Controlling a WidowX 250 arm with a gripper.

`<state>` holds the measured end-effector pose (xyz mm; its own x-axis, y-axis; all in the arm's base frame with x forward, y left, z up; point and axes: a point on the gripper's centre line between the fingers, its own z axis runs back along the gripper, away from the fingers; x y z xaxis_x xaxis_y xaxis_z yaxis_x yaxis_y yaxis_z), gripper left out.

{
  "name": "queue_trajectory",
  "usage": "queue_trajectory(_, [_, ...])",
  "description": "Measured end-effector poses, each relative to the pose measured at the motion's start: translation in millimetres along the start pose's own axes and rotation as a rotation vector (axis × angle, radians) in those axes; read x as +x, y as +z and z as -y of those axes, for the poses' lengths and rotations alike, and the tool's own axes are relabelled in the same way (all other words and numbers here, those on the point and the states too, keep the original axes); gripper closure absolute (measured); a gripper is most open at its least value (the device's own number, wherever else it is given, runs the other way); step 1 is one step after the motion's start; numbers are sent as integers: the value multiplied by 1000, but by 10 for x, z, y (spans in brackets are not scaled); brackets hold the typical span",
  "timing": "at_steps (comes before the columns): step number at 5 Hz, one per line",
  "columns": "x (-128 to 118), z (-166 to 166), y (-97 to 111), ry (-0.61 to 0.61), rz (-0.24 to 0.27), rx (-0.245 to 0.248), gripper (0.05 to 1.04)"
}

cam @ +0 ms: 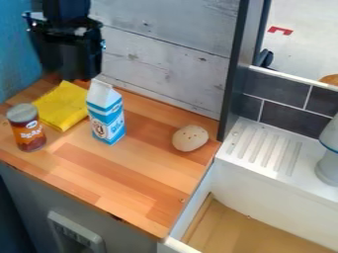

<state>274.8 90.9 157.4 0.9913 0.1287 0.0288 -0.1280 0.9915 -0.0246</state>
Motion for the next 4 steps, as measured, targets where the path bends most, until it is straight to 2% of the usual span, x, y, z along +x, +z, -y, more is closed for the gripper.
queue_trajectory(1, [1, -259, -13, 11, -26, 102, 83])
queue_trajectory(2, [-21, -565, 44, -76, -117, 162, 83])
queue_trajectory(3, [-68, -961, 72, -60, -124, 156, 83])
queue_trajectory(4, [-101, -1292, 10, -38, -154, 118, 83])
